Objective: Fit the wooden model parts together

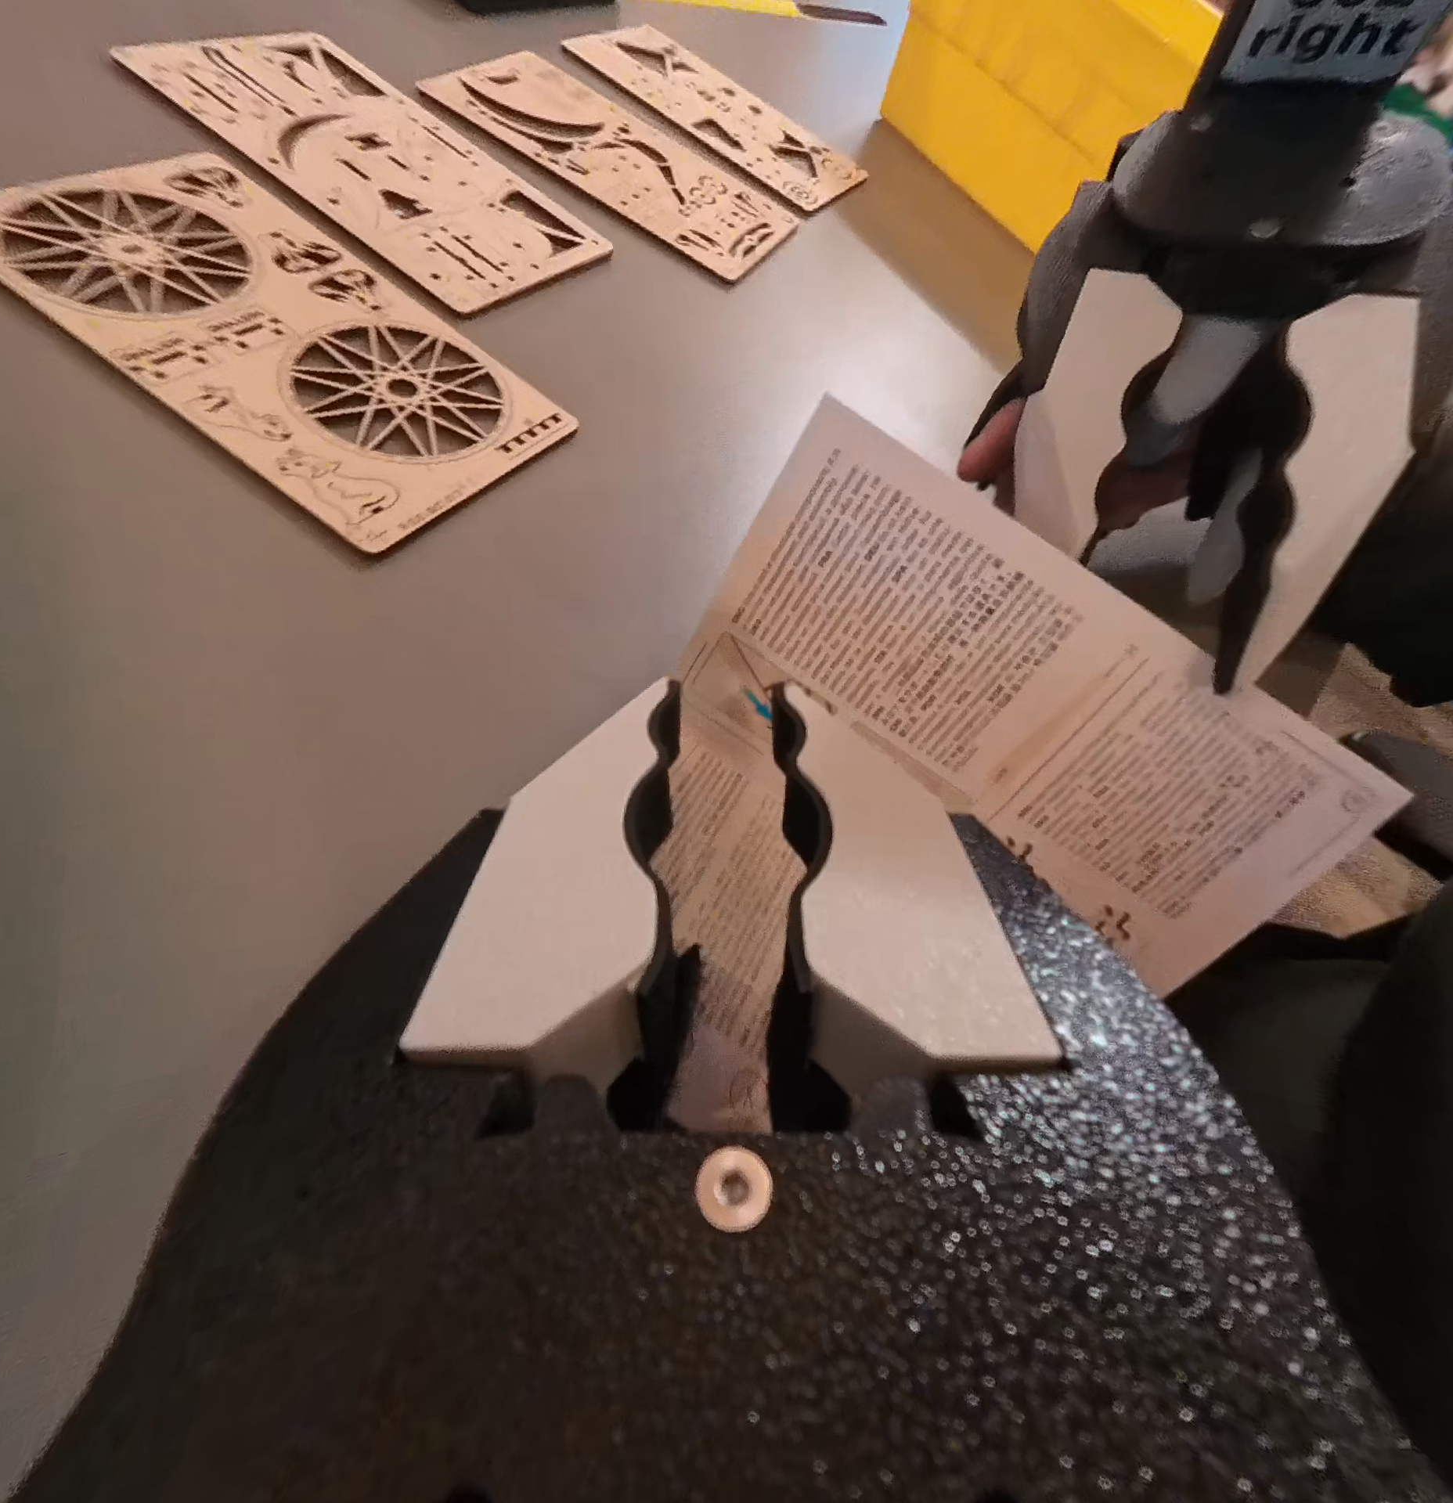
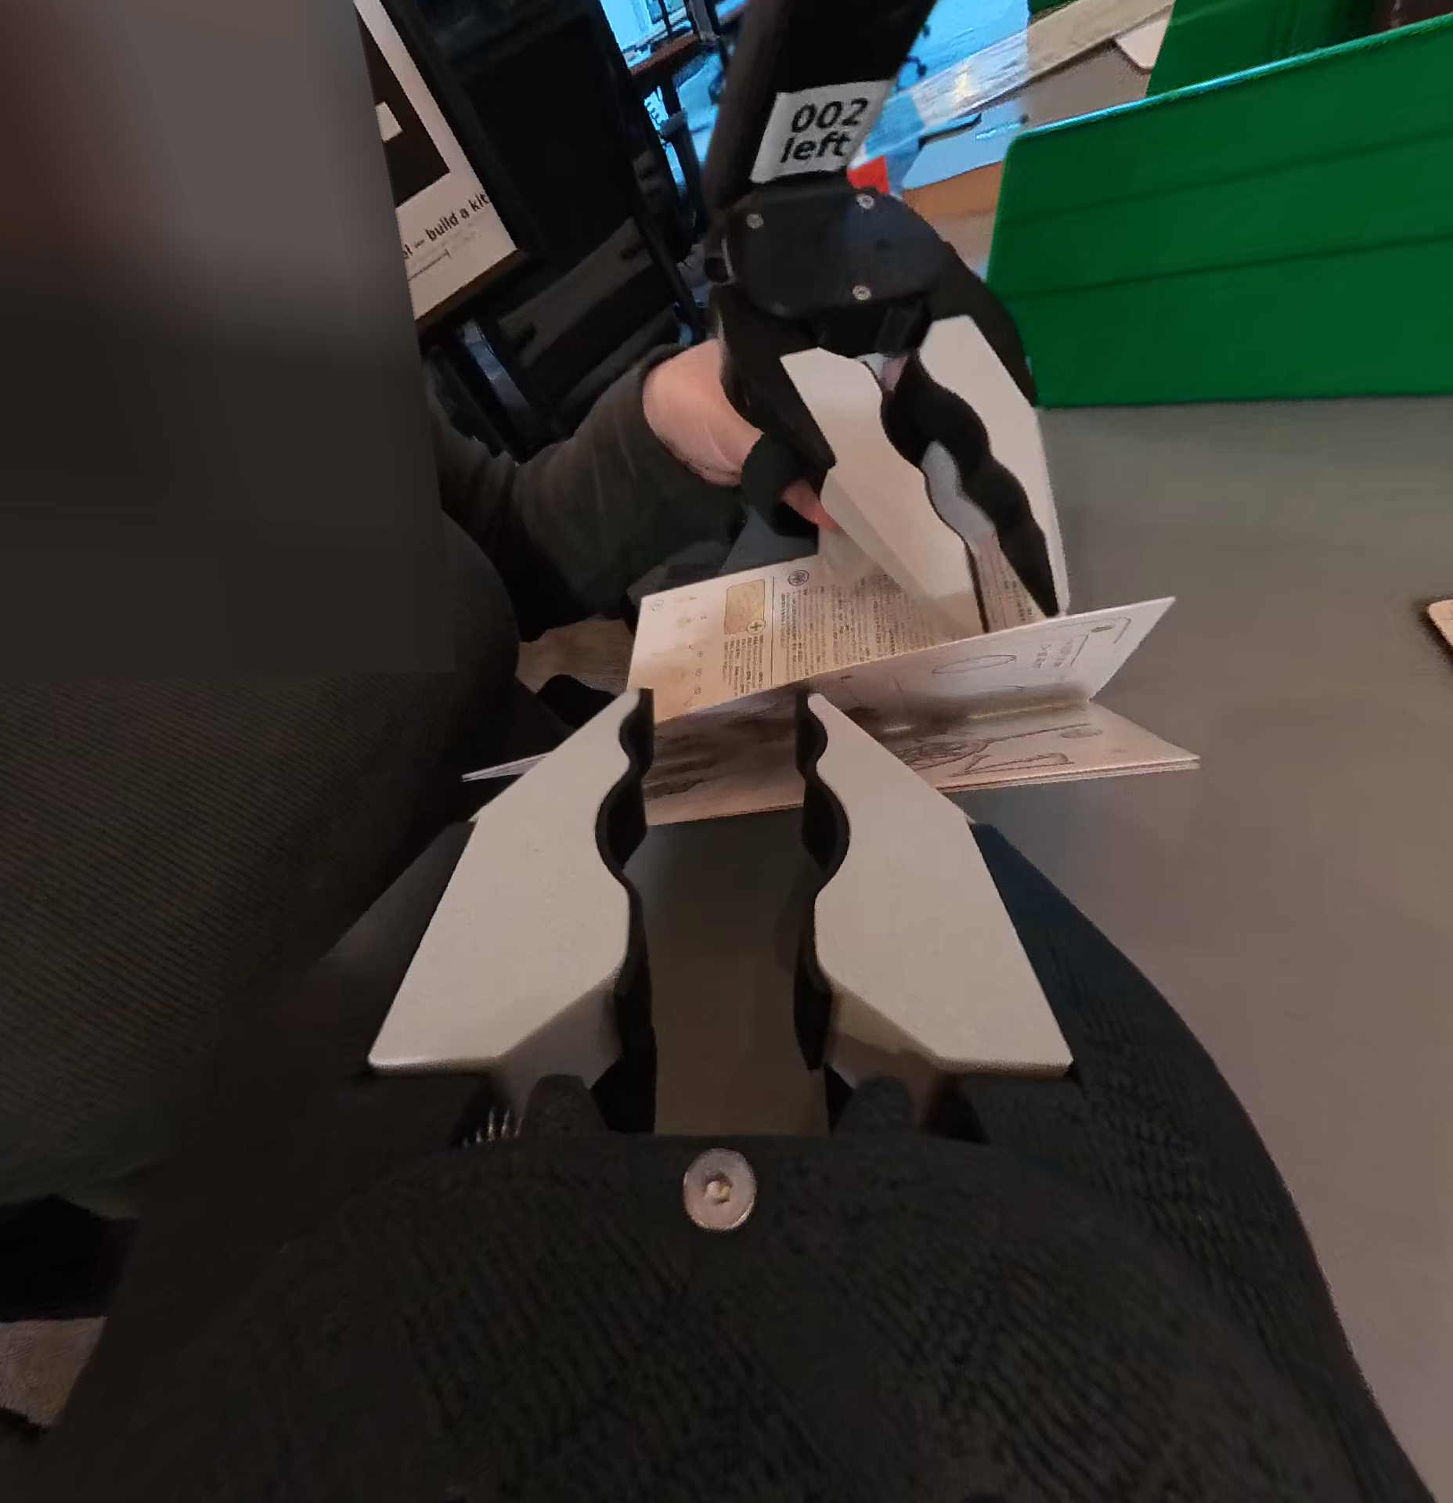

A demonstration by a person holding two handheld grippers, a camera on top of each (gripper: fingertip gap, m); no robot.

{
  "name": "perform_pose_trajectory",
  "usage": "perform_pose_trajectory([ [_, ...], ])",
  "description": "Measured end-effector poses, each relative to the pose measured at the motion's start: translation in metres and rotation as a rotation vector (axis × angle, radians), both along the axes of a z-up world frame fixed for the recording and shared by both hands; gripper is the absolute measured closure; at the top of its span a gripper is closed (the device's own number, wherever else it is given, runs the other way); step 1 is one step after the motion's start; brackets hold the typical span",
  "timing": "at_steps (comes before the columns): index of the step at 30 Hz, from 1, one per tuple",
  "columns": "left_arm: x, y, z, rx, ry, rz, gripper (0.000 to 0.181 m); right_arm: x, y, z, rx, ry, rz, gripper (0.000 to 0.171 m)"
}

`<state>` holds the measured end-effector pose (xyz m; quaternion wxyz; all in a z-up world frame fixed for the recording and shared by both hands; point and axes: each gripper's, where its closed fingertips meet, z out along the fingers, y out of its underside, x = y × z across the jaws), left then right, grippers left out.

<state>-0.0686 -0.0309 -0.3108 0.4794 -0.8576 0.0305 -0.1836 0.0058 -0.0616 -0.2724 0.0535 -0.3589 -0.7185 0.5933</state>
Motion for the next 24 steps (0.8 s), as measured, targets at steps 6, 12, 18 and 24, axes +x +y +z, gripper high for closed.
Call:
perform_pose_trajectory([
  [6,0.009,-0.027,0.026,0.057,-0.114,-0.046,0.143,-0.001,-0.008,0.002,0.055,0.045,0.006,0.143],
  [12,0.047,-0.040,0.035,0.035,-0.313,-0.184,0.112,-0.004,-0.016,0.005,0.123,0.101,0.002,0.147],
  [18,0.056,-0.038,0.037,0.039,-0.417,-0.190,0.095,-0.008,-0.023,0.006,0.155,0.145,0.000,0.151],
  [24,0.052,-0.038,0.041,0.064,-0.483,-0.171,0.094,-0.015,-0.031,0.007,0.222,0.225,-0.014,0.151],
])
